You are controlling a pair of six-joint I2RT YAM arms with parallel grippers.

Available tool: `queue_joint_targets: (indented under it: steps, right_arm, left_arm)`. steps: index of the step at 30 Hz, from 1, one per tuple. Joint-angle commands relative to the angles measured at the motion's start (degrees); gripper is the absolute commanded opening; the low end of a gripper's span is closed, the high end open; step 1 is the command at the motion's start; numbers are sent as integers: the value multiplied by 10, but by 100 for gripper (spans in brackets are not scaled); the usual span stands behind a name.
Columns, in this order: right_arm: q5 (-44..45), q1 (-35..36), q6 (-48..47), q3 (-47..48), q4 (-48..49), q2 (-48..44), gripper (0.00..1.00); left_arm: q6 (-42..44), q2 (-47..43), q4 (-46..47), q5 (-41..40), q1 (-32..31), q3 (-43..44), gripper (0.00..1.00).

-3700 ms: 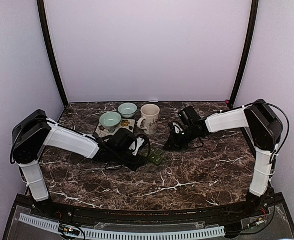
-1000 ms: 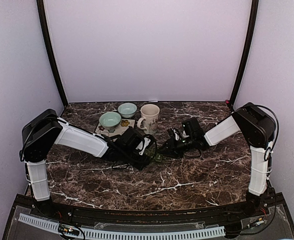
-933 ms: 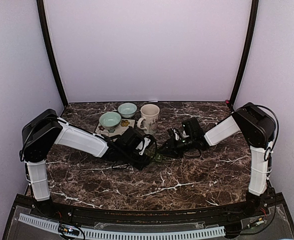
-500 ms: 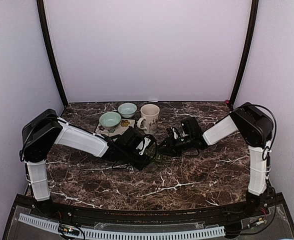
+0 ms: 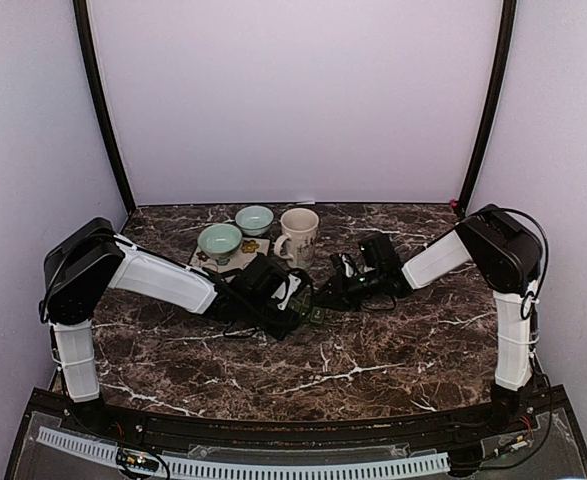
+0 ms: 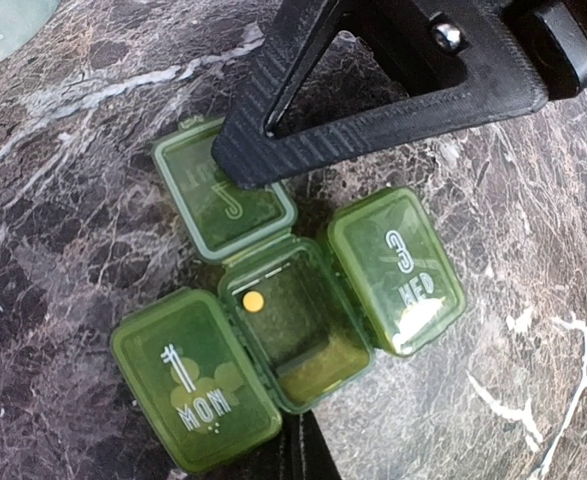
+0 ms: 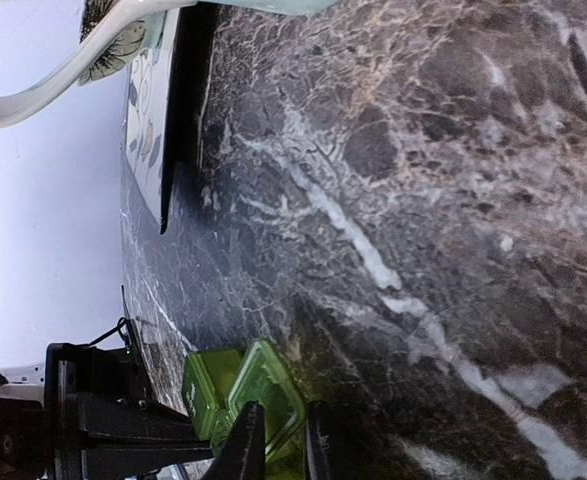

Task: Sort the pills into containers
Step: Close the lid of the pill container on the pill container.

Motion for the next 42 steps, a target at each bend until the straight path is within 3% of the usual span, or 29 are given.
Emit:
queue_joint_targets:
  steps: [1,9,25,35,42]
  right_arm:
    - [23,-2,-53,12,-19,-9,12]
    - [53,-2,-118,12,-53,-34,8]
    - [88,22,-180,-13,-64,-84,9]
    - [106,38,-209,-22,-82,-96,12]
    - [128,48,-228,-29,-91,-117,21]
  left_arm:
    - [8,3,-25,-10,-2,13,0]
    - [9,4,-30,-9,4,19,0]
    - [4,9,-24,-6,10,28,0]
    - [4,14,-24,-6,10,36,0]
    - [6,14,-26,-8,11,38,0]
